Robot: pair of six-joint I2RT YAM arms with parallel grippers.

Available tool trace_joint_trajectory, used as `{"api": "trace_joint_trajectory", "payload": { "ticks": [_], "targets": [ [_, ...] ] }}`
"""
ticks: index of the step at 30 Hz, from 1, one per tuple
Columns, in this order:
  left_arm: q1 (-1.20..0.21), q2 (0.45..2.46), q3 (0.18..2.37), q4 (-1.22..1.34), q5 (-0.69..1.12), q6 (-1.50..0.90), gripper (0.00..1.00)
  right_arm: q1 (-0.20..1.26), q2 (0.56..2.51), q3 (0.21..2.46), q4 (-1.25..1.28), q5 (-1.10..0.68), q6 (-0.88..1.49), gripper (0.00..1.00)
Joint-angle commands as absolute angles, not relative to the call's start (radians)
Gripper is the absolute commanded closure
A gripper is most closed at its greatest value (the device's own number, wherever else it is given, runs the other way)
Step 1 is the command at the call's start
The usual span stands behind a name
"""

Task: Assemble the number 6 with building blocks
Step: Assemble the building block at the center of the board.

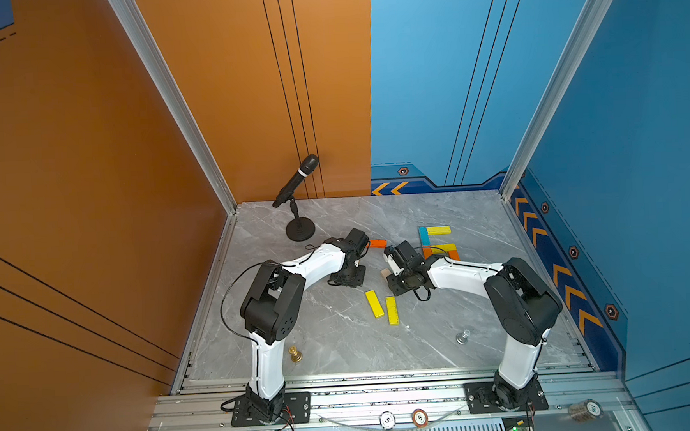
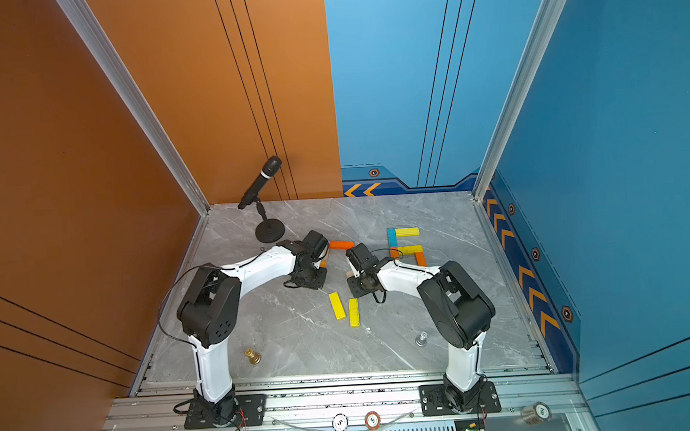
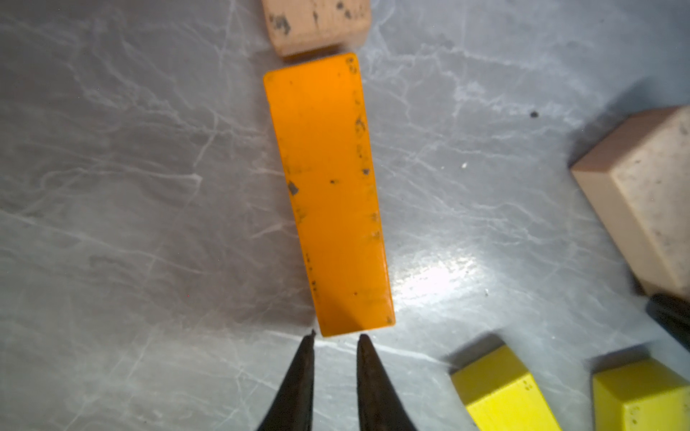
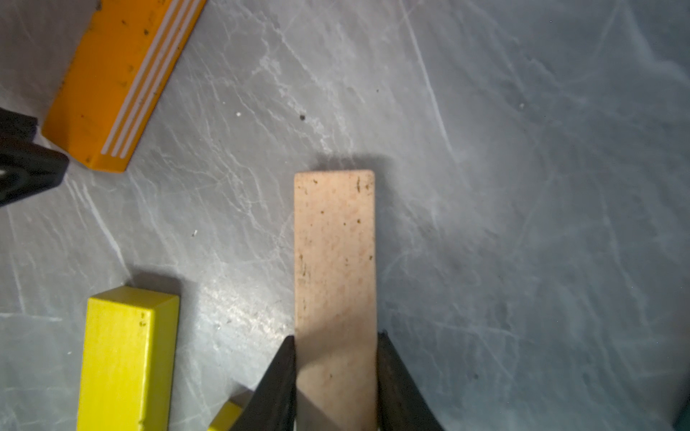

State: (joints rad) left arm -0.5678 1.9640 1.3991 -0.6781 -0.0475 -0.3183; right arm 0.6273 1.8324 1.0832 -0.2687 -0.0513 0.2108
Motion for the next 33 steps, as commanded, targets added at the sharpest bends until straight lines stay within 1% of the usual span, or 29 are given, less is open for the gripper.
{"api": "trace_joint_trajectory", "payload": {
  "ticks": [1, 5, 11, 20, 33],
  "targets": [
    [-0.543, 1.885, 1.385, -0.693, -0.025, -0.333, 0.77, 0.626, 1.84, 1.092, -0.277, -0.053, 0.211, 0.66],
    [-0.509, 1.865, 1.384, -0.683, -0.029, -0.353, 0.75, 0.626, 1.845, 1.098, -0.279, -0.055, 0.211, 0.66],
    [-0.467, 1.923, 1.423, -0.684, -0.058, -0.398, 0.72, 0.622, 1.845, 1.103, -0.281, -0.054, 0.209, 0.66],
    [-0.467, 2.037, 1.505, -0.684, -0.058, -0.405, 0.71, 0.618, 1.848, 1.109, -0.287, -0.054, 0.208, 0.66],
    [-0.47, 2.097, 1.541, -0.684, -0.044, -0.407, 0.66, 0.617, 1.857, 1.113, -0.286, -0.06, 0.207, 0.66]
  ]
}}
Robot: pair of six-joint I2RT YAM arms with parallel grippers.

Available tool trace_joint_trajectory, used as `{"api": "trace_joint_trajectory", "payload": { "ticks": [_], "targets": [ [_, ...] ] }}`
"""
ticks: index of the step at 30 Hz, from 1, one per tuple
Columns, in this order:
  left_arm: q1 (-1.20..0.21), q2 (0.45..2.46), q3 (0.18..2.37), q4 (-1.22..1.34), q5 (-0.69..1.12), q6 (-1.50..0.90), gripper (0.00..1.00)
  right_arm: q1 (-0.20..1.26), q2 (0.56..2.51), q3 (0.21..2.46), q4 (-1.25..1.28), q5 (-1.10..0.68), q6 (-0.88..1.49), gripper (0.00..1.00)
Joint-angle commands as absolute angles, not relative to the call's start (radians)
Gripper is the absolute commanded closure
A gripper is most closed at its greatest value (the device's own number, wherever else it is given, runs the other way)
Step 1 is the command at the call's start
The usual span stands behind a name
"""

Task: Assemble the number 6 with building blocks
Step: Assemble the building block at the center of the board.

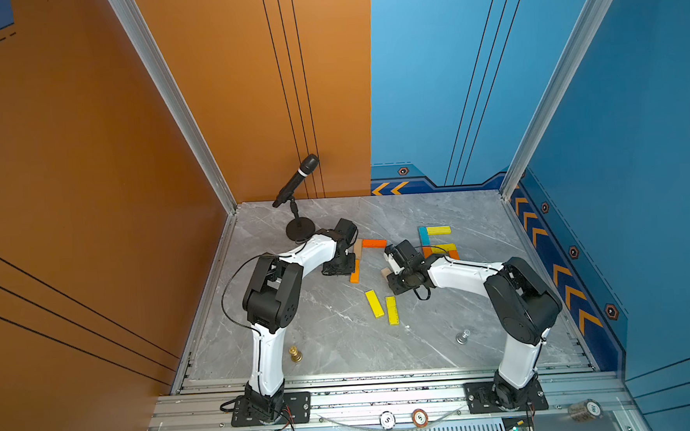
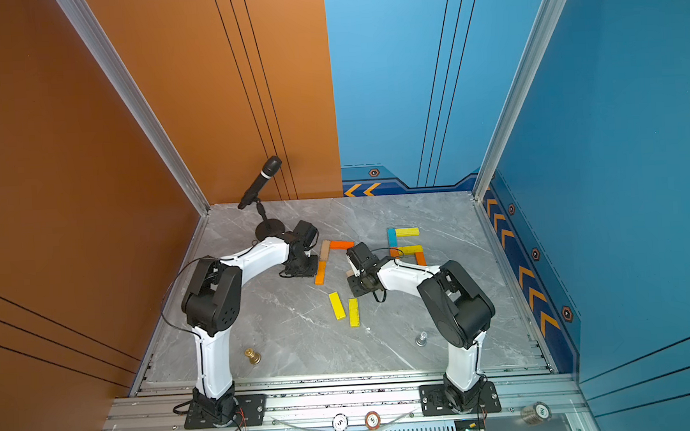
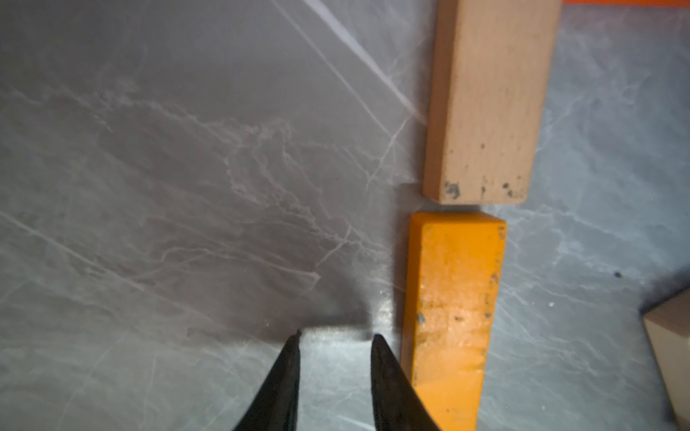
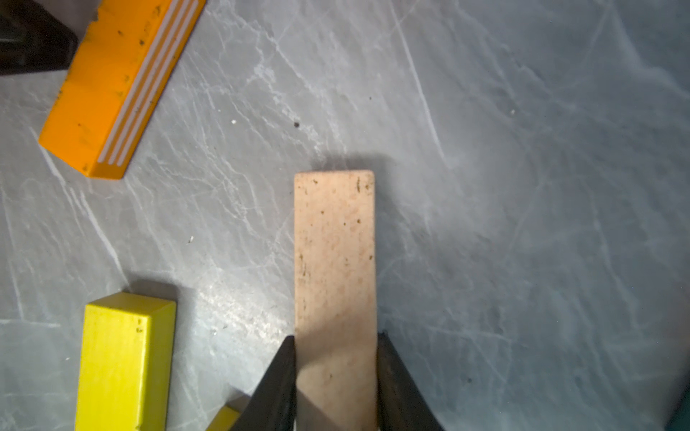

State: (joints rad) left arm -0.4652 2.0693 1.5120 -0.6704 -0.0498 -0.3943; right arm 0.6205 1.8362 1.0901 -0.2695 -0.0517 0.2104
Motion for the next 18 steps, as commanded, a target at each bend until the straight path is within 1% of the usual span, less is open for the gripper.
{"api": "trace_joint_trajectory", "payload": {
  "ticks": [1, 10, 18],
  "targets": [
    [-0.469, 2.102, 1.545, -0.683, -0.041, -0.406, 0.65, 0.617, 1.857, 1.113, -0.286, -0.06, 0.208, 0.66],
    [-0.47, 2.128, 1.565, -0.684, -0.028, -0.405, 0.62, 0.615, 1.861, 1.113, -0.286, -0.063, 0.208, 0.66],
    [-0.47, 2.132, 1.568, -0.684, -0.025, -0.406, 0.62, 0.614, 1.866, 1.114, -0.287, -0.066, 0.207, 0.66]
  ]
}}
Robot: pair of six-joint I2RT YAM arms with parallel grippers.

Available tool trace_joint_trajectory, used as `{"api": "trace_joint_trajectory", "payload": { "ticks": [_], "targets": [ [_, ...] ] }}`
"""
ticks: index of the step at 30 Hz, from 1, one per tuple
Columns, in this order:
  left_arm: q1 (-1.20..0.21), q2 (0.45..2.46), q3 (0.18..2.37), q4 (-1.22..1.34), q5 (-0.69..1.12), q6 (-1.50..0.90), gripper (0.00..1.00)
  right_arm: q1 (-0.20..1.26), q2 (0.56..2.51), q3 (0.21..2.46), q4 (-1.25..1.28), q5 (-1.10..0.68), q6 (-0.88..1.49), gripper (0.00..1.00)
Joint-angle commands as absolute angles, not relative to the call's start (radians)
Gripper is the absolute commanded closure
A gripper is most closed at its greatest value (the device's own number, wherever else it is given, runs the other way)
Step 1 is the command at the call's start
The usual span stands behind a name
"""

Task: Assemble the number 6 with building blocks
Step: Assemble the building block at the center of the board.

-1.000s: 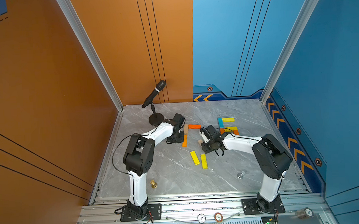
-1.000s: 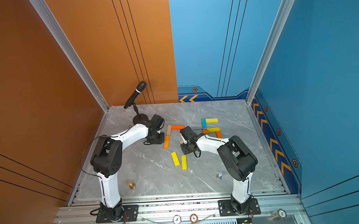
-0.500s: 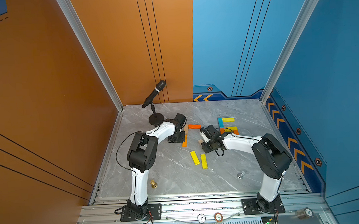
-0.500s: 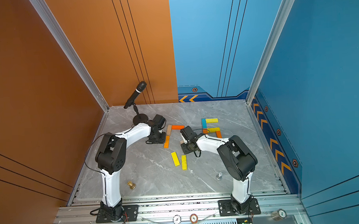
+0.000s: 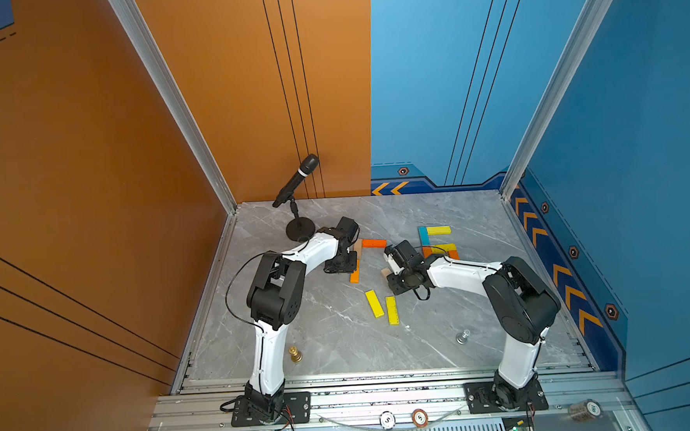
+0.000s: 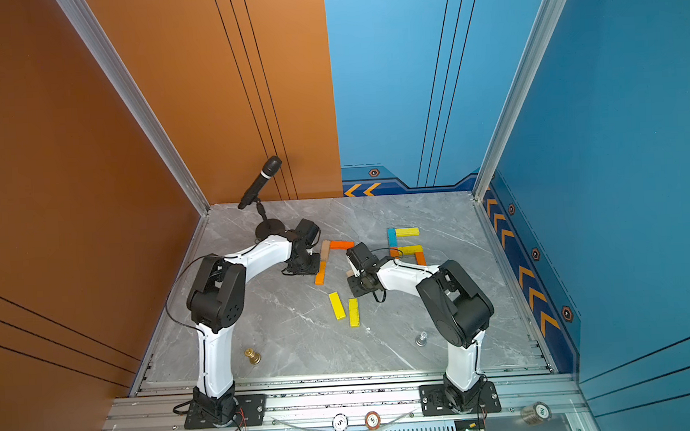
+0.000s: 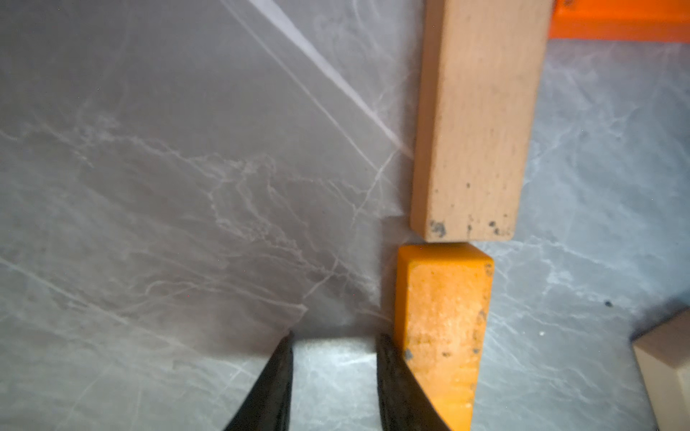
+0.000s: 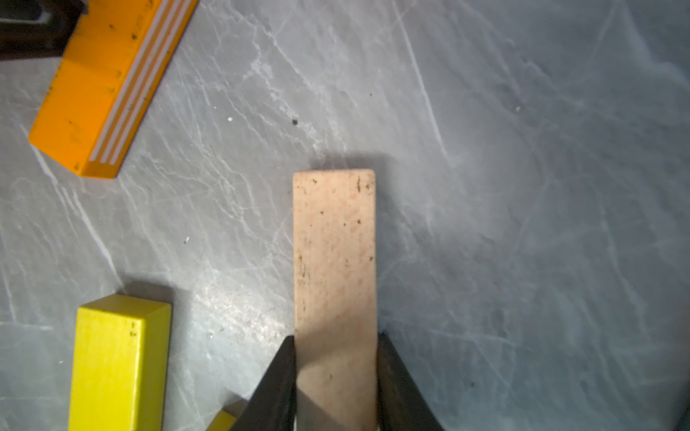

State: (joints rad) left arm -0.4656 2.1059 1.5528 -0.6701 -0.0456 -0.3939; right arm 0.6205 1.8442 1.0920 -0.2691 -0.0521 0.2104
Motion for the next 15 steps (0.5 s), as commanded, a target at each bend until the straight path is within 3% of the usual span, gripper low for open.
{"api": "trace_joint_trajectory", "payload": {
  "ticks": [1, 15],
  "targets": [
    [-0.471, 2.132, 1.568, -0.684, -0.024, -0.406, 0.62, 0.614, 1.866, 1.114, -0.287, -0.067, 0.208, 0.66],
    [-0.471, 2.134, 1.572, -0.683, -0.017, -0.411, 0.62, 0.614, 1.87, 1.115, -0.286, -0.069, 0.207, 0.66]
  ]
}}
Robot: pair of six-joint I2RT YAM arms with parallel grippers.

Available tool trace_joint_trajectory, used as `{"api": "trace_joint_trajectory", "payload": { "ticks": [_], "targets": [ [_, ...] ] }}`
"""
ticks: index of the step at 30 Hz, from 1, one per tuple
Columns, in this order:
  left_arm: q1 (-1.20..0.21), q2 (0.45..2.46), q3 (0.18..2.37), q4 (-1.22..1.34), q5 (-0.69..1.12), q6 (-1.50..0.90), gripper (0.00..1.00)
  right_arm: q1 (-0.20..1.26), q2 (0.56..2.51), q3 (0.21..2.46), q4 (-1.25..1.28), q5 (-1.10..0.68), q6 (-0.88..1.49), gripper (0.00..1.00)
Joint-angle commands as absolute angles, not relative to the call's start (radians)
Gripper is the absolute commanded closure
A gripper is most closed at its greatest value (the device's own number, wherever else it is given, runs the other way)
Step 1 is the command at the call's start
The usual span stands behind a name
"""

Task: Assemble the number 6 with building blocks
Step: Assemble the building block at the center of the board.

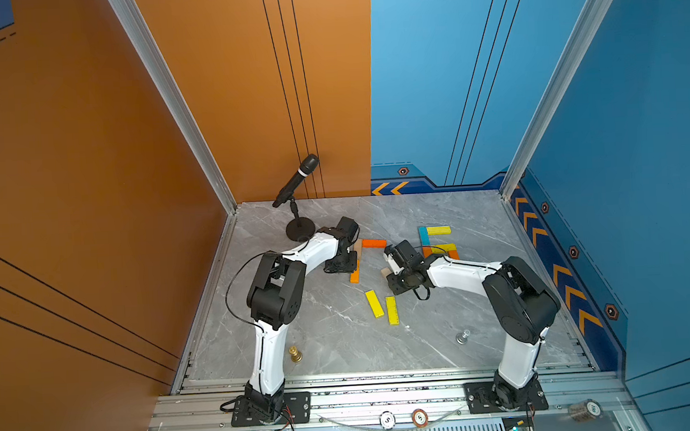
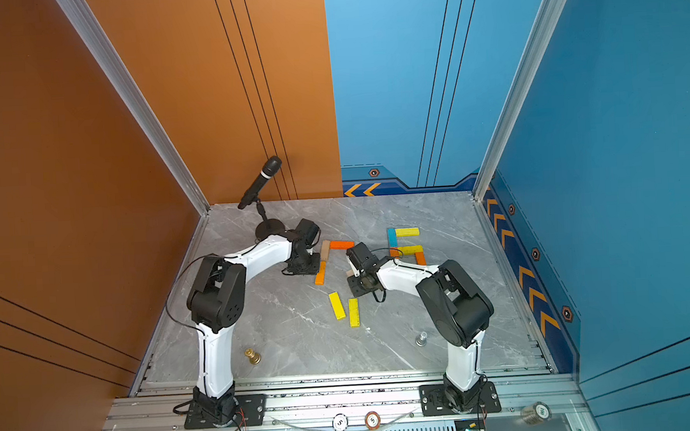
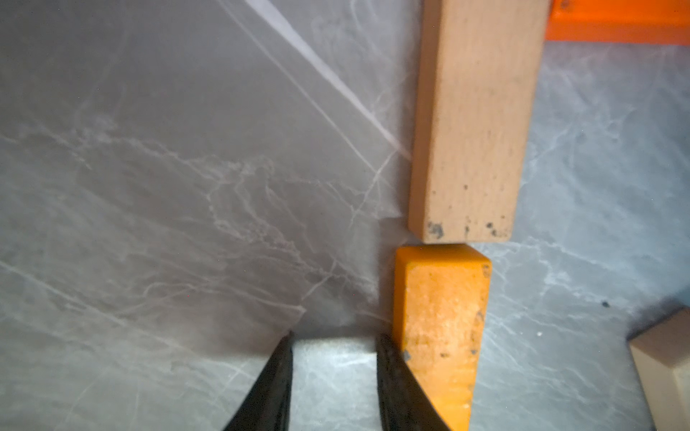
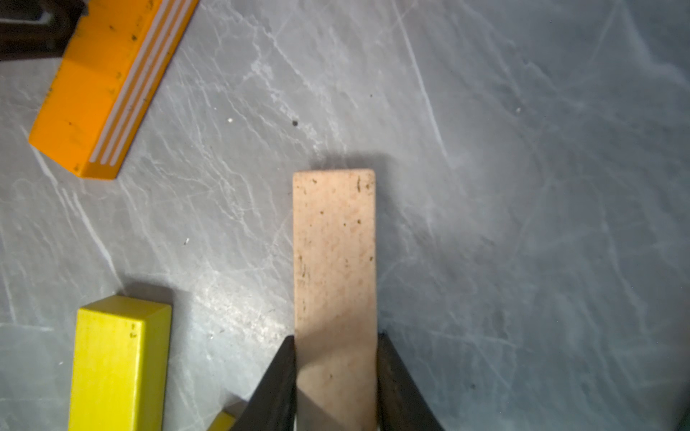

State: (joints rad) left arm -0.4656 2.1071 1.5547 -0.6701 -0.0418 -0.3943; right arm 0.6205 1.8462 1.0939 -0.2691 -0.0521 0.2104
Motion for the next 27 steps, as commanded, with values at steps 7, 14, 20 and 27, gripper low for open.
{"api": "trace_joint_trajectory", "payload": {
  "ticks": [7, 14, 20, 27],
  "targets": [
    [-0.472, 2.136, 1.572, -0.684, -0.015, -0.411, 0.62, 0.614, 1.877, 1.118, -0.287, -0.073, 0.208, 0.66],
    [-0.471, 2.138, 1.574, -0.684, -0.012, -0.411, 0.61, 0.613, 1.88, 1.121, -0.29, -0.075, 0.208, 0.66],
    [-0.473, 2.138, 1.575, -0.684, -0.009, -0.414, 0.61, 0.613, 1.883, 1.121, -0.291, -0.075, 0.206, 0.66],
    [-0.475, 2.14, 1.577, -0.684, -0.009, -0.416, 0.61, 0.614, 1.883, 1.126, -0.294, -0.075, 0.204, 0.66]
  ]
}}
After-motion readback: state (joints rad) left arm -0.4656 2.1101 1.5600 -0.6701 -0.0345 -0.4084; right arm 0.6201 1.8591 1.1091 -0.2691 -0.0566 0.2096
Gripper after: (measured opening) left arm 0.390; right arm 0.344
